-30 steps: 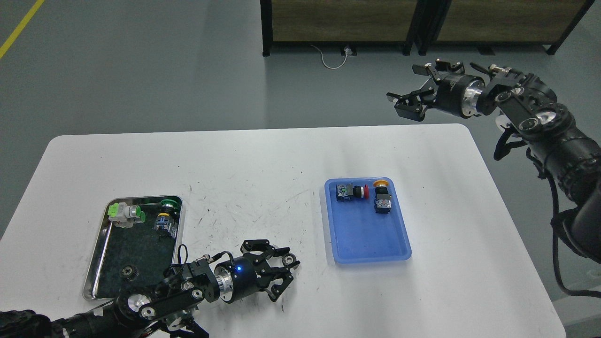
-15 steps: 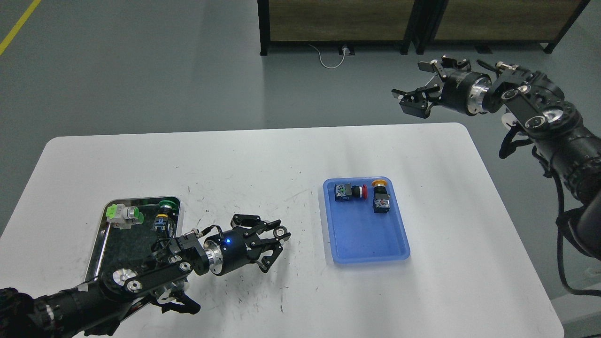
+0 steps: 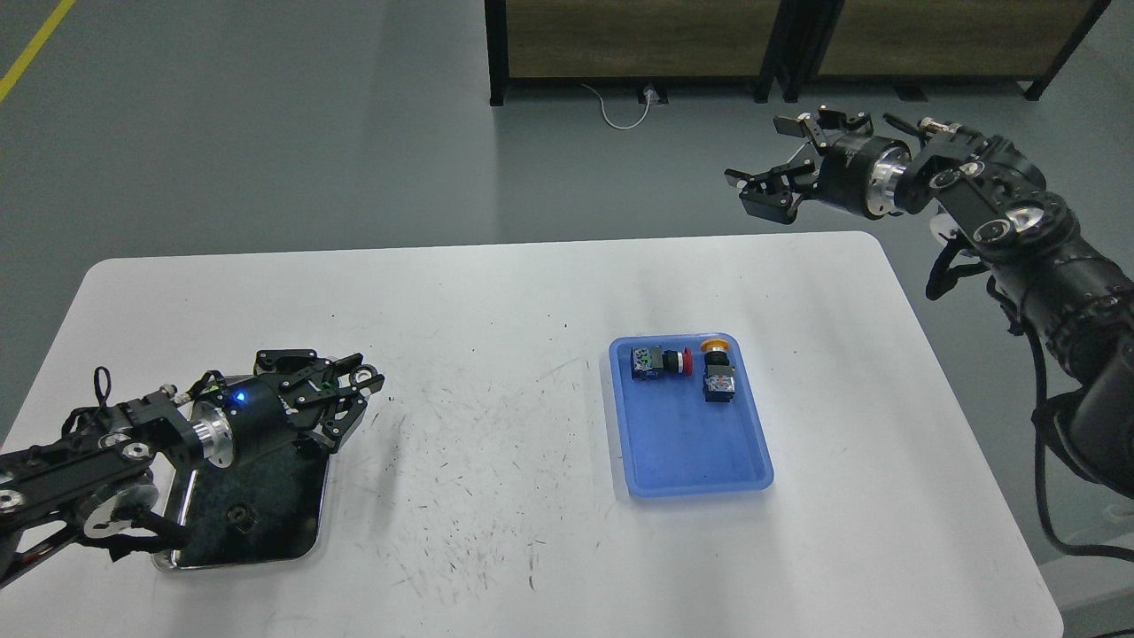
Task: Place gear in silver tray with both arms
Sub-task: 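Carry the gear with the left gripper into the silver tray and release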
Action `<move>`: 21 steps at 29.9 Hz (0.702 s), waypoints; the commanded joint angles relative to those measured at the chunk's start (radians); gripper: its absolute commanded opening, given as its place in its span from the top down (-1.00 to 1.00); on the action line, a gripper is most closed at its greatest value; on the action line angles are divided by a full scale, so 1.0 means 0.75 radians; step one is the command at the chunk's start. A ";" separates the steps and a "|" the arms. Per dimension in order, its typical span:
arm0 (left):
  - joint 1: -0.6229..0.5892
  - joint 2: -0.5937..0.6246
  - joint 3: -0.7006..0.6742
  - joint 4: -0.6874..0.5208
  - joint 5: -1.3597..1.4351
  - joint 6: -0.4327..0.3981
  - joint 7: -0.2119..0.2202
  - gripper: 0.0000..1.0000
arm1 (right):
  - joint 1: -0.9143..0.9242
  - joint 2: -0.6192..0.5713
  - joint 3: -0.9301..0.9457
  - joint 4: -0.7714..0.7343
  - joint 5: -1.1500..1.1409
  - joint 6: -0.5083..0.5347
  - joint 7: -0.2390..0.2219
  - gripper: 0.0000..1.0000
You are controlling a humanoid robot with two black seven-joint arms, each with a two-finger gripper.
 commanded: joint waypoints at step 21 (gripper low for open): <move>0.230 0.085 -0.006 0.120 -0.057 0.042 -0.024 0.55 | -0.002 0.050 0.000 -0.044 0.000 0.000 0.003 -0.84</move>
